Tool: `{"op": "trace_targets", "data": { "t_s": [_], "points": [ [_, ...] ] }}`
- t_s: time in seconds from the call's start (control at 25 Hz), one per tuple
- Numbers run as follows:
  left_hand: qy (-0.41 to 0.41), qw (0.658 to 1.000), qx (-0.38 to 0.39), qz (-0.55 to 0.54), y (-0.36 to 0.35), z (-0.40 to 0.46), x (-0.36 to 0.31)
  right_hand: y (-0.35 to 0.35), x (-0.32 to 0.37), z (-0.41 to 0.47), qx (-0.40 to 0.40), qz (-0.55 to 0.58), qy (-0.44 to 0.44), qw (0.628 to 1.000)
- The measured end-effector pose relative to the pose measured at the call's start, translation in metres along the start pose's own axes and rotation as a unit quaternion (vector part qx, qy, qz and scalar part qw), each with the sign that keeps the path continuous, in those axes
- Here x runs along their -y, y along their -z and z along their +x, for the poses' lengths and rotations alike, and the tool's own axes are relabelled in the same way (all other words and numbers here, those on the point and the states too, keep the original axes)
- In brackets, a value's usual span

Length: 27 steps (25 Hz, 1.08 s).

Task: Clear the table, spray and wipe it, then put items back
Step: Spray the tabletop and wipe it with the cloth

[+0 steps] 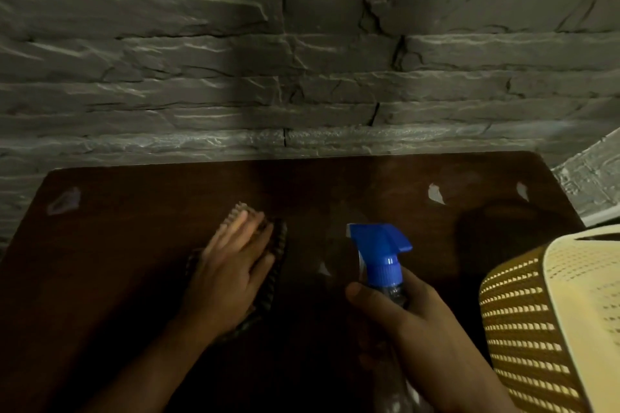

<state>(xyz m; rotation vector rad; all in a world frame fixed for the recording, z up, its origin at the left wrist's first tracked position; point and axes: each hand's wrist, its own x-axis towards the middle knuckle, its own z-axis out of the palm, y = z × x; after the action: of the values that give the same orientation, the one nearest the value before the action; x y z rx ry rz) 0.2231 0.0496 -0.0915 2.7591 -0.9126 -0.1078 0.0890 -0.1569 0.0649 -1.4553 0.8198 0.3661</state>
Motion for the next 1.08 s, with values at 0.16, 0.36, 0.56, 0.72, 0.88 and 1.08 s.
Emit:
{"op": "trace_targets", "data": {
  "t_s": [0.16,0.36,0.56,0.72,0.88,1.08],
  "points": [
    [0.088,0.995,0.021,0.029,0.001,0.101,-0.020,-0.005,-0.001,-0.001,0.007,0.012,-0.001,1.000],
    [-0.186,0.980,0.068,0.007,-0.005,-0.028,-0.041,-0.007,0.000,-0.009,0.012,0.006,0.009,1.000],
    [0.002,1.000,-0.005,0.010,0.006,0.019,0.030,-0.002,-0.008,-0.009,-0.002,-0.013,0.015,1.000],
    [0.043,0.998,0.033,0.031,-0.001,0.058,-0.017,-0.009,-0.012,-0.015,0.005,0.006,0.011,1.000],
    [-0.260,0.960,0.103,0.019,0.002,-0.076,-0.028,-0.010,-0.016,-0.023,0.023,0.016,0.014,0.999],
    [-0.116,0.993,0.019,0.017,0.006,-0.008,0.042,-0.009,-0.029,-0.031,0.013,-0.006,0.010,1.000]
  ]
}}
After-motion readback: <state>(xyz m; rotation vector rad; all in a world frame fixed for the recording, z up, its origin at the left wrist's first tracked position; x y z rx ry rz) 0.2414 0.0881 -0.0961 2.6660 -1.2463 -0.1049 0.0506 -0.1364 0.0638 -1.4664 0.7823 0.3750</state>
